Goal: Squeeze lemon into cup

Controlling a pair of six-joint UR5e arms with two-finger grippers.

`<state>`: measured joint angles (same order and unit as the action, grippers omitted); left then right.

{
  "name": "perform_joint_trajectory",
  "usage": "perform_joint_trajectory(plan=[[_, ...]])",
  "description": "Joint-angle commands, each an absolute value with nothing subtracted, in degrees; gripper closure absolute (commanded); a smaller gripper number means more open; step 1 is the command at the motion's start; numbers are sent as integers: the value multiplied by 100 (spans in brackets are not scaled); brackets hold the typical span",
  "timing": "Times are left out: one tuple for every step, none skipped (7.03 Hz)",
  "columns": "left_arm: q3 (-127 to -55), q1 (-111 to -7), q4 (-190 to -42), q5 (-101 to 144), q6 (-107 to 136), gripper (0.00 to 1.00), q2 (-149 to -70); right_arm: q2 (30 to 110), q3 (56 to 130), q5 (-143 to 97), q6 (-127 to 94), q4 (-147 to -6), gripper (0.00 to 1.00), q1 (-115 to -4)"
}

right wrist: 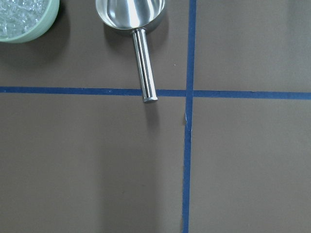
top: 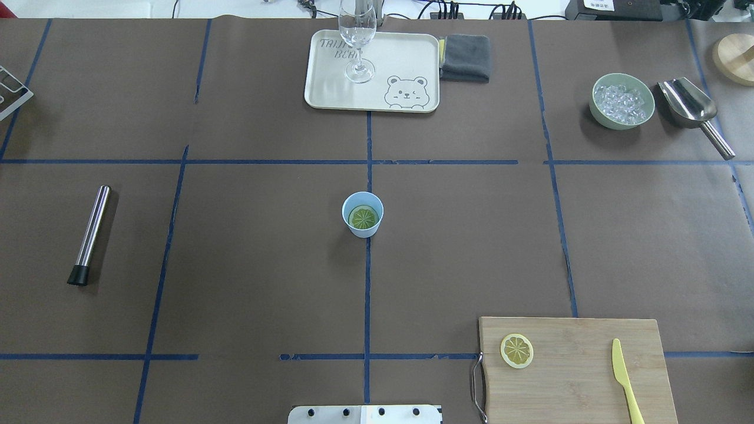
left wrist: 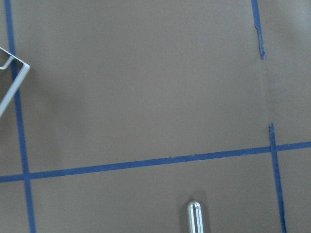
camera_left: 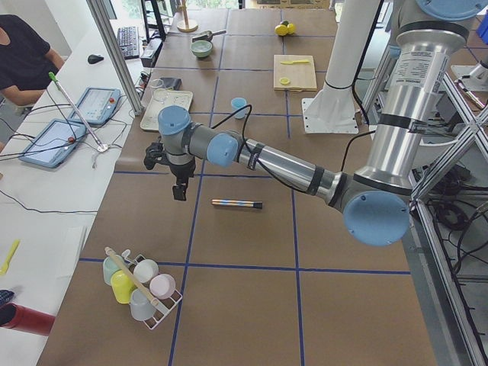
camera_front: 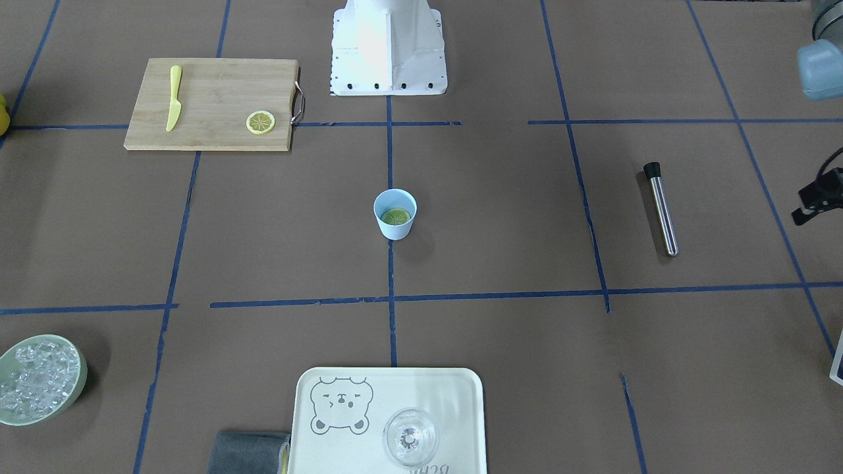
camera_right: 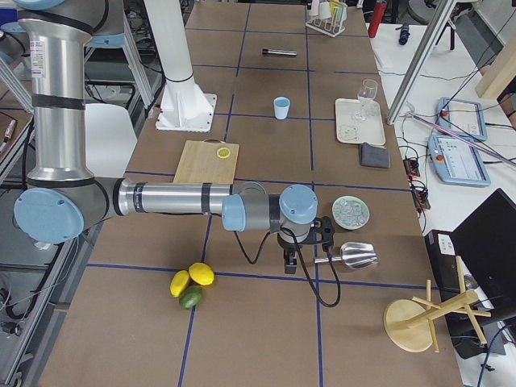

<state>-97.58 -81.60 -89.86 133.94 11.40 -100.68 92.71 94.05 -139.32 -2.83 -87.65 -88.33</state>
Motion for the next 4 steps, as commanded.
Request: perform_joint_trajectory(plan=[[-9755,-8962,-8982,13368,187,0,-9469,9281,9404,-14054,-299,-8763,0,-8833],[-9791,-9217,-9148,13386,-111,0,-9048,9273,9404,-14045,-308,-8763,0,-8833],[-9748,-9220,-9228,13377,-280,0,-8861,9264,9404,-14045,-308,-8763,0,-8833],[-9556,-9211,-9229,13386,-246,0,-8816,9281,9404,-14045,-308,-8763,0,-8833]])
